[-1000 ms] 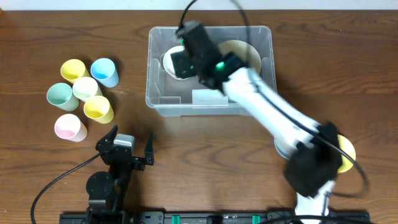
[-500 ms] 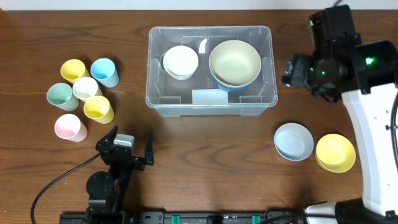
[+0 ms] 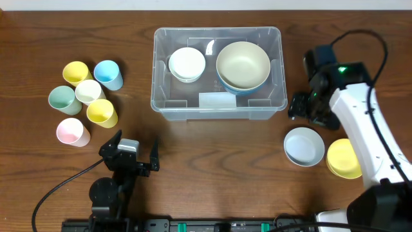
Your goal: Pack container
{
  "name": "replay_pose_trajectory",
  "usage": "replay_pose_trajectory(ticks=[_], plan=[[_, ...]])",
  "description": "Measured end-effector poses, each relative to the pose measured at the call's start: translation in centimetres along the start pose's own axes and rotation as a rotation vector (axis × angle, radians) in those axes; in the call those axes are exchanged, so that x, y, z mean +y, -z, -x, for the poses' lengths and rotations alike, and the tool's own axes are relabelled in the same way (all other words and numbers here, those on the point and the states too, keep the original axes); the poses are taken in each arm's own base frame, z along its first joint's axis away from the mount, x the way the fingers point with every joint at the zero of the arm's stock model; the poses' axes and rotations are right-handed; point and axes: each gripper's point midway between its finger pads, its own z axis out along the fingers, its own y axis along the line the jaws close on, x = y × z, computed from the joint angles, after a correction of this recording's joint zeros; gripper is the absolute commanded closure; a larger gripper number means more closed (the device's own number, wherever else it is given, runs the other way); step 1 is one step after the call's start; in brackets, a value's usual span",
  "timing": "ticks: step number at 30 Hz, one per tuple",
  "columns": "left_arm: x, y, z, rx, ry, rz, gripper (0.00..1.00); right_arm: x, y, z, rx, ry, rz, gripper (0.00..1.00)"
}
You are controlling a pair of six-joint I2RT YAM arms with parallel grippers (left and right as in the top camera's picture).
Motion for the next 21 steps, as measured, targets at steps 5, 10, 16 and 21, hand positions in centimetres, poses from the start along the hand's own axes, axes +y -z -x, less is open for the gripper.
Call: replay_pose_trajectory(ticks=[5,10,16,21], plan=[[0.0,0.0,0.0,0.0,0.0,0.0,0.02,-0.4,-3.1,-1.9,0.061,0.01,-0.022,0.2],[0.0,0.0,0.0,0.0,0.0,0.0,0.02,0.6,-5.1,-3.3,0.081,0.031,0.013,0.24],[0.0,0.0,0.0,0.0,0.0,0.0,0.02,2.4,-8.4,-5.7,0.105,0.069,0.076,0.38],[0.0,0.0,0.0,0.0,0.0,0.0,0.02,3.5,-10.0,-6.6,0.099,0.079,0.12,0.58]])
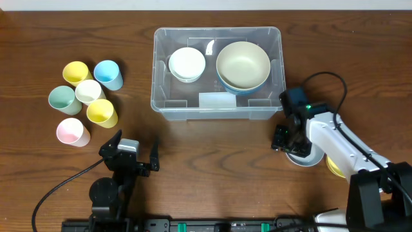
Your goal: Pack container
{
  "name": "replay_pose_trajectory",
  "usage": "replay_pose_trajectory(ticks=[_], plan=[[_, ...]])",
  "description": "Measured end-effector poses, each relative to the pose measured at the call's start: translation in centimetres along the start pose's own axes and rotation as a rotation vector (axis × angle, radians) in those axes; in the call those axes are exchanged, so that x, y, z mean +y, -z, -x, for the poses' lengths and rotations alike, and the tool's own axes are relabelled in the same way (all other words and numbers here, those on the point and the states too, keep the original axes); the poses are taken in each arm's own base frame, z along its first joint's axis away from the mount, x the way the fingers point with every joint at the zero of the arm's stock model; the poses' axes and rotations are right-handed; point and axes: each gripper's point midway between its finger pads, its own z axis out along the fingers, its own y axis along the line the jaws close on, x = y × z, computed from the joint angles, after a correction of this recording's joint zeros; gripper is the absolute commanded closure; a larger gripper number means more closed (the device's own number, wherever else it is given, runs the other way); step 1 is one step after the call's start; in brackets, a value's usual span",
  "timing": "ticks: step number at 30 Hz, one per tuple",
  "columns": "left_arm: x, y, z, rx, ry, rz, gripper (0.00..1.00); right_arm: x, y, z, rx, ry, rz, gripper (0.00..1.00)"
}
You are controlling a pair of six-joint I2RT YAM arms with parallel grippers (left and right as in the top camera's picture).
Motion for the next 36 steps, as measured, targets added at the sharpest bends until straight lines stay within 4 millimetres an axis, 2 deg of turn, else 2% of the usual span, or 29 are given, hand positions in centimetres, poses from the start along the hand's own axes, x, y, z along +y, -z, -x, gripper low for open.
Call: replay_pose_trajectory(ticks=[3,6,7,16,23,26,30,36], plan=[[0.0,0.0,0.0,0.0,0.0,0.0,0.02,0.2,-0.4,0.0,-0.006,0.0,0.014,0.78],[0.0,0.0,0.0,0.0,0.0,0.0,0.02,0.4,-0.4,0.3,-0.019,-0.004,0.024,0.96],[0.0,0.0,0.0,0.0,0.0,0.0,0.02,0.4,-0.4,0.5,-0.028,-0.003,0.022,0.98],[0.0,0.0,0.0,0.0,0.0,0.0,0.02,-0.1,0.0,0.7,-0.052,-0.007,-0.002,0.99],[0.0,0.0,0.0,0.0,0.0,0.0,0.02,0.6,0.8,-1.4,-0.032,0.08,-0.026,0.99],[0.0,0.0,0.0,0.0,0.0,0.0,0.02,1.7,2.2,-2.6,-0.05,0.137,0.01,0.99],[0.0,0.0,0.0,0.0,0.0,0.0,0.02,3.7,5.4,-4.6,-0.081,0.224,0.103,0.99],[0.0,0.0,0.0,0.0,0.0,0.0,0.02,8.0,11.9,-5.3,-0.136,0.376,0.232,0.99]])
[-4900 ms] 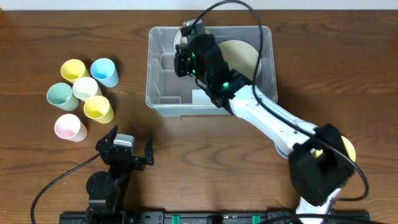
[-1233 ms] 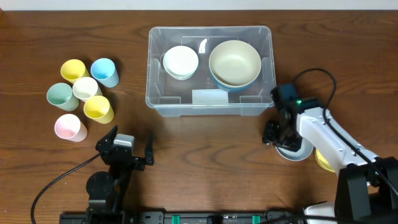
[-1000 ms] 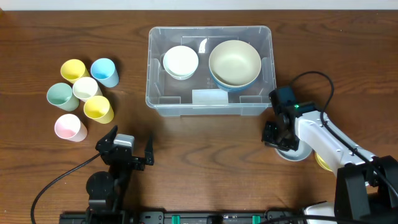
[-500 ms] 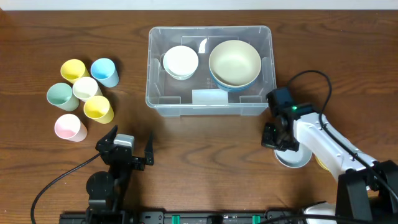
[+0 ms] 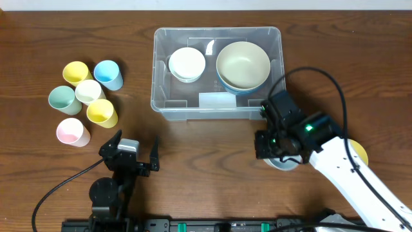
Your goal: Pack container
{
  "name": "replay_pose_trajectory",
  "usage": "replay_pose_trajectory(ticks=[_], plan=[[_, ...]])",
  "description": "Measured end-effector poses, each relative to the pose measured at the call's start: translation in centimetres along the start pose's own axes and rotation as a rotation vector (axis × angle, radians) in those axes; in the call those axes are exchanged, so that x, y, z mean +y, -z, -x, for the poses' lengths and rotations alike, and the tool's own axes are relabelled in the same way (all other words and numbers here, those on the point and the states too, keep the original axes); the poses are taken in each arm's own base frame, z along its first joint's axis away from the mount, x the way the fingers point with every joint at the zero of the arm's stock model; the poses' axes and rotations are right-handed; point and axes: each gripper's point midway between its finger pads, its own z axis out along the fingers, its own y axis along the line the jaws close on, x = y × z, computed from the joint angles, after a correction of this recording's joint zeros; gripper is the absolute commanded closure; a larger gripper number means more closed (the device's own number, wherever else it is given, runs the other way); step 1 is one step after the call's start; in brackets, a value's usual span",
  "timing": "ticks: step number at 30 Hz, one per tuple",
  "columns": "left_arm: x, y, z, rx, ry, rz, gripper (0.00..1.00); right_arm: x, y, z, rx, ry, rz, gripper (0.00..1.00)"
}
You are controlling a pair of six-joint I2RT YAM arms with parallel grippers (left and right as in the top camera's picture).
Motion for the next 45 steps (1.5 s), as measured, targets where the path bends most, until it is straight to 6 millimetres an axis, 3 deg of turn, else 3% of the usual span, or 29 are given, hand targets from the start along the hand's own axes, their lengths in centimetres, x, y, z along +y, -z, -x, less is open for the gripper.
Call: replay_pose_trajectory(ticks=[8,13,16,23,26,31,38,45], plan=[[0.0,0.0,0.0,0.0,0.0,0.0,0.02,6.5,8.1,6.1,-0.161,0.166,0.108,0.99],[0.0,0.0,0.0,0.0,0.0,0.0,0.02,9.1,9.1,10.3,-0.18,0.238,0.11,0.99],[0.0,0.0,0.0,0.0,0.0,0.0,0.02,10.4,8.1,12.9,-0.177,0.284,0.103,0.99],[0.0,0.0,0.0,0.0,0.0,0.0,0.02,13.0,3.8,18.5,-0.214,0.398,0.105,0.99],[0.0,0.0,0.0,0.0,0.0,0.0,0.02,13.9,2.6,20.1,-0.255,0.455,0.107,0.99],[0.0,0.0,0.0,0.0,0.0,0.0,0.02,15.7,0.7,21.8,-0.316,0.584,0.087,0.99],[0.0,0.0,0.0,0.0,0.0,0.0,0.02,18.9,-4.9,22.3,-0.339,0.78,0.015,0.99],[0.0,0.0,0.0,0.0,0.0,0.0,0.02,20.3,-9.5,23.2,-0.364,0.87,-0.046,0.99]])
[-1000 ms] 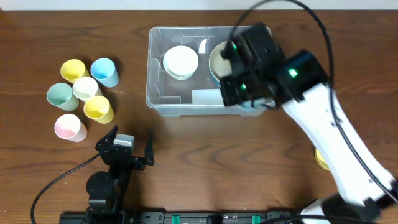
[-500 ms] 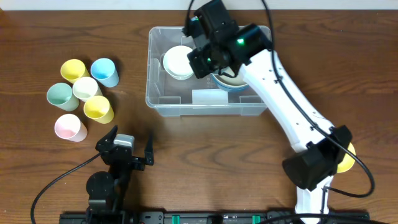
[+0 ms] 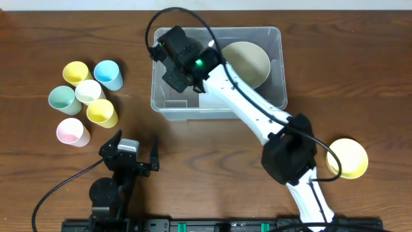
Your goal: Pack container
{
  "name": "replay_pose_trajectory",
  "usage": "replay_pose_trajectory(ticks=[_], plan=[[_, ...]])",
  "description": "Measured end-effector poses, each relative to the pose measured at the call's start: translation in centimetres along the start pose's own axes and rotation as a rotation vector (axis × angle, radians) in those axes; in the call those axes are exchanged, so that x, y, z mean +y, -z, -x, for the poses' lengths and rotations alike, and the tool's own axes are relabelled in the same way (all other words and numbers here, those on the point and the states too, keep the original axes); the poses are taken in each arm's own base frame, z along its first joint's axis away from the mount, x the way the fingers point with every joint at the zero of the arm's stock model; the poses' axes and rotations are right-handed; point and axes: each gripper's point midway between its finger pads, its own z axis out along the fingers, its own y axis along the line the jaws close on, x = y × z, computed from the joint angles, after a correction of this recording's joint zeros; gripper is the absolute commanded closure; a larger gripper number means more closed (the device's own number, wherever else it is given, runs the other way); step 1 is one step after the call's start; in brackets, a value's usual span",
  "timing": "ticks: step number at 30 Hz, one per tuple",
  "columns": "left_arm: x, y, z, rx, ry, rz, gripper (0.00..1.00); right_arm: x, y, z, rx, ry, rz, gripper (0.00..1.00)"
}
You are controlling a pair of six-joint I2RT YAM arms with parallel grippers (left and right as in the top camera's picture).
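Note:
The clear plastic container [image 3: 281, 71] stands at the back middle of the table. A large cream bowl [image 3: 252, 59], nested in a blue one, sits in its right half. My right gripper [image 3: 178, 77] reaches over the container's left half. The arm hides its jaws and whatever lies beneath it. A yellow bowl [image 3: 348, 158] rests on the table at the front right. No pale grey bowl shows on the table. My left gripper [image 3: 132, 150] is parked open at the front left, holding nothing.
Several cups cluster at the left: yellow [image 3: 76, 71], blue [image 3: 108, 74], green [image 3: 62, 98], white [image 3: 88, 91], another yellow [image 3: 101, 111] and pink [image 3: 71, 131]. The right arm's black cable [image 3: 154, 26] loops over the container's back left corner.
My right gripper was at the pale grey bowl on the table in front of the container. It is now over the container's left half, and that bowl is gone from the table.
My right gripper first hung right of the container, beside the grey and yellow bowls. It then stood at the grey bowl's left rim, later farther left and forward with that bowl. Now it is over the container's left half. The left arm stayed still.

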Motion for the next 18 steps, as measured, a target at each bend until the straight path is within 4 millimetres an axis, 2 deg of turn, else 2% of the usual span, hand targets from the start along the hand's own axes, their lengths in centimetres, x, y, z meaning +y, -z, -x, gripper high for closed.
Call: replay_pose_trajectory(ticks=[3,11,18], plan=[[0.0,0.0,0.0,0.0,0.0,0.0,0.02,-0.4,-0.9,0.2,-0.014,0.015,-0.019,0.99],[0.0,0.0,0.0,0.0,0.0,0.0,0.02,-2.2,-1.3,1.8,-0.087,0.018,-0.059,0.99],[0.0,0.0,0.0,0.0,0.0,0.0,0.02,-3.1,-3.2,1.0,-0.074,0.009,-0.067,0.99]])
